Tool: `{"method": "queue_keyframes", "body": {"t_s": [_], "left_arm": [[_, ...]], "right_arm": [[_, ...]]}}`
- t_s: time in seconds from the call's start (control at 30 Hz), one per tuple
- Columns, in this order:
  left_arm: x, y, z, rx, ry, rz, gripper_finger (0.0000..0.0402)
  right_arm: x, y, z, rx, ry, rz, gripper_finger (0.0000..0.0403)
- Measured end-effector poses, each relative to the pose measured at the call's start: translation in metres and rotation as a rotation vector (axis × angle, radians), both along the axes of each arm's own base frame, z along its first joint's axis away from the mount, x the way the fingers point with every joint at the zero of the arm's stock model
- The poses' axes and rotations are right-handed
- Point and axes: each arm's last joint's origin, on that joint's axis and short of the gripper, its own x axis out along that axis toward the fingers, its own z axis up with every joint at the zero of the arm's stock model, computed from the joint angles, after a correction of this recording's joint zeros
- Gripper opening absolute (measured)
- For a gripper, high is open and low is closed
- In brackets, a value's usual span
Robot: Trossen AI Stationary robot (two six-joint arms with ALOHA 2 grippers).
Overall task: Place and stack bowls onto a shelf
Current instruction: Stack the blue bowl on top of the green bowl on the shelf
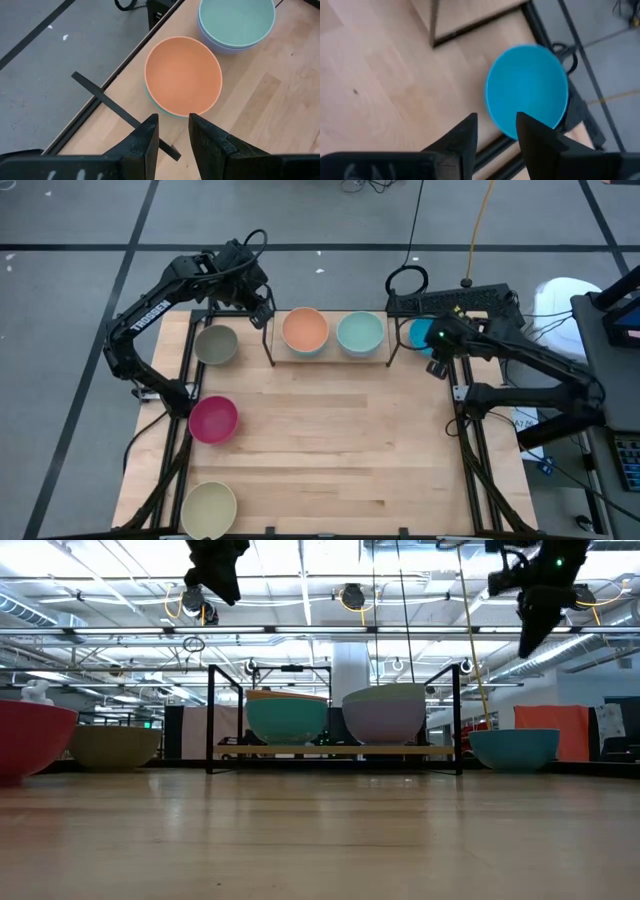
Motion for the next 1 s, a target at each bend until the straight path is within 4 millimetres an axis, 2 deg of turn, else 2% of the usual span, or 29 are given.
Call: {"method": "queue_keyframes", "body": {"t_s": [0.23,0.33,0.5,0.73,1.0], "left_arm": [[0.000,0.000,0.000,0.000,0.000,0.000,0.0113],[0.000,0.000,0.000,0.000,0.000,0.000,0.0113],[0.000,0.000,0.000,0.000,0.000,0.000,0.0113],[0.000,0.000,0.000,-0.004,-0.002,0.006,0.0113],[0.000,0.000,0.000,-0.015,-0.009,0.022,0.0113]], "right_arm": [[-0.009,-0.014,-0.028,0.159,0.022,-0.069,0.0106],[-0.011,-0.021,-0.030,0.227,-0.027,-0.076,0.0092],[-0.013,-0.029,-0.032,0.346,-0.122,0.021,0.0078],[-0.013,-0.043,-0.038,0.300,-0.024,0.116,0.0077],[-0.009,-0.057,-0.049,0.346,0.018,0.188,0.0077]]}}
